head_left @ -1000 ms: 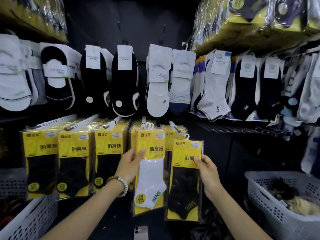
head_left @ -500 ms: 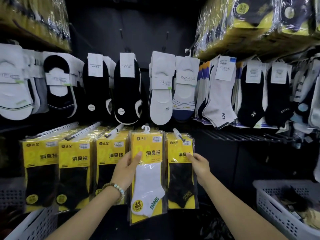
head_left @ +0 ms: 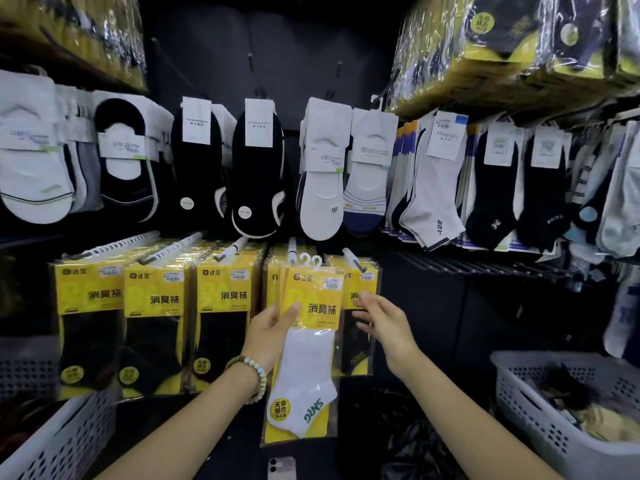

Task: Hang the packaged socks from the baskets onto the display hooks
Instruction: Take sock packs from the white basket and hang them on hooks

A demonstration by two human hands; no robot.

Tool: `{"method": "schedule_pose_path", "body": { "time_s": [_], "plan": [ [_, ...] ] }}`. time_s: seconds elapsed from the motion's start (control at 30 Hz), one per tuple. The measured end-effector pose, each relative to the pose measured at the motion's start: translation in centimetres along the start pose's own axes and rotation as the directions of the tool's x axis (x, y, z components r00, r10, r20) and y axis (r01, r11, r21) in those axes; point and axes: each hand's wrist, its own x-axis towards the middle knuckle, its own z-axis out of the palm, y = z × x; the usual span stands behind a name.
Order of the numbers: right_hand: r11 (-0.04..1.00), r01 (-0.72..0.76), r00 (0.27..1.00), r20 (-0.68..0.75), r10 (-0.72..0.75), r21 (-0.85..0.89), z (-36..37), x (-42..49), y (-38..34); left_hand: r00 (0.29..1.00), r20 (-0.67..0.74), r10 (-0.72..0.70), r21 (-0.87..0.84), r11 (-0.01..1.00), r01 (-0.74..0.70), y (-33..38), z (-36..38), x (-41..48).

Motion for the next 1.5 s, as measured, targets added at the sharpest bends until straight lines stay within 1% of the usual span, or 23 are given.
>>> {"method": "schedule_pose_path", "body": {
  "time_s": [0.1, 0.2, 0.33, 0.4, 0.5, 0.63, 0.73, 0.8, 0.97, 1.03, 1.1, 1.17, 1.2, 1.3, 1.33, 1.43, 1.5],
  "plan": [
    [0.998, 0.065, 0.996, 0.059, -0.064, -0.010, 1.2, -1.8, -0.6, 0.999, 0.000, -0.034, -0.066, 0.997, 0.034, 0.1, 1.4, -0.7],
    [0.996, 0.071, 0.996, 0.055, -0.074, 0.061, 1.6, -2.7, -0.5, 0.998, -0.045, -0.037, -0.083, 0.996, 0.033, 0.2, 2.4, -1.1],
    [0.989, 0.077, 0.996, 0.033, -0.082, 0.124, 0.9, -2.9, -0.1, 1.000, 0.003, -0.031, -0.096, 0.995, 0.031, 0.7, 2.5, -1.3],
    [0.990, 0.057, 0.998, -0.002, -0.057, 0.127, 0.3, -2.6, 0.2, 0.999, -0.032, -0.014, -0.032, 0.999, 0.013, 1.0, 2.0, -1.1],
    [0.996, 0.012, 0.997, -0.075, -0.006, 0.085, -1.2, -1.8, 1.1, 0.991, -0.113, 0.071, 0.122, 0.991, -0.057, 1.0, 0.8, -0.5],
    [0.998, 0.063, 0.988, -0.141, -0.063, -0.008, -2.8, -0.4, 1.6, 0.979, -0.121, 0.165, 0.231, 0.964, -0.134, 0.4, -0.8, 0.3],
    [0.997, 0.077, 0.983, -0.168, -0.078, -0.010, -3.2, 1.2, 0.8, 0.976, -0.136, 0.167, 0.236, 0.963, -0.132, 0.6, -1.3, 0.9],
    [0.995, 0.094, 0.986, -0.138, -0.095, -0.009, -3.1, 2.4, 0.2, 0.977, -0.140, 0.158, 0.227, 0.966, -0.124, 0.9, -1.3, 1.3],
    [0.989, 0.131, 0.991, 0.015, -0.130, -0.071, -2.2, 4.6, -0.1, 0.974, -0.143, 0.177, 0.181, 0.972, -0.150, 1.3, -1.1, 1.5],
    [0.990, 0.117, 0.993, 0.043, -0.114, -0.074, -2.1, 5.4, 0.4, 0.975, -0.139, 0.171, 0.199, 0.970, -0.142, 1.1, -1.1, 1.7],
    [0.994, 0.094, 0.995, 0.037, -0.092, -0.061, -1.9, 6.1, 0.9, 0.974, -0.122, 0.188, 0.194, 0.967, -0.163, 0.7, -1.2, 1.9],
    [0.996, 0.068, 0.998, -0.012, -0.069, -0.050, -1.7, 6.8, 1.6, 0.980, -0.091, 0.177, 0.183, 0.970, -0.158, 0.4, -1.1, 2.1],
    [0.997, 0.053, 0.997, -0.060, -0.056, -0.050, -1.6, 7.0, 2.0, 0.981, -0.083, 0.174, 0.179, 0.971, -0.157, 0.3, -1.1, 2.2],
    [0.998, -0.024, 0.964, -0.265, 0.009, -0.055, -1.7, 7.5, 3.2, 0.983, -0.078, 0.163, 0.187, 0.971, -0.147, -0.1, -1.0, 2.3],
    [0.997, -0.052, 0.951, -0.309, 0.032, -0.057, -1.8, 7.5, 3.6, 0.983, -0.079, 0.164, 0.183, 0.972, -0.148, -0.2, -1.0, 2.3],
    [0.989, -0.107, 0.930, -0.361, 0.063, -0.103, -2.7, 6.6, 4.5, 0.985, -0.081, 0.155, 0.173, 0.975, -0.139, -0.6, -1.0, 2.2],
    [0.987, -0.111, 0.922, -0.382, 0.058, -0.118, -3.3, 5.9, 4.6, 0.987, -0.075, 0.142, 0.191, 0.973, -0.125, -0.9, -1.1, 2.1]
  ]
}}
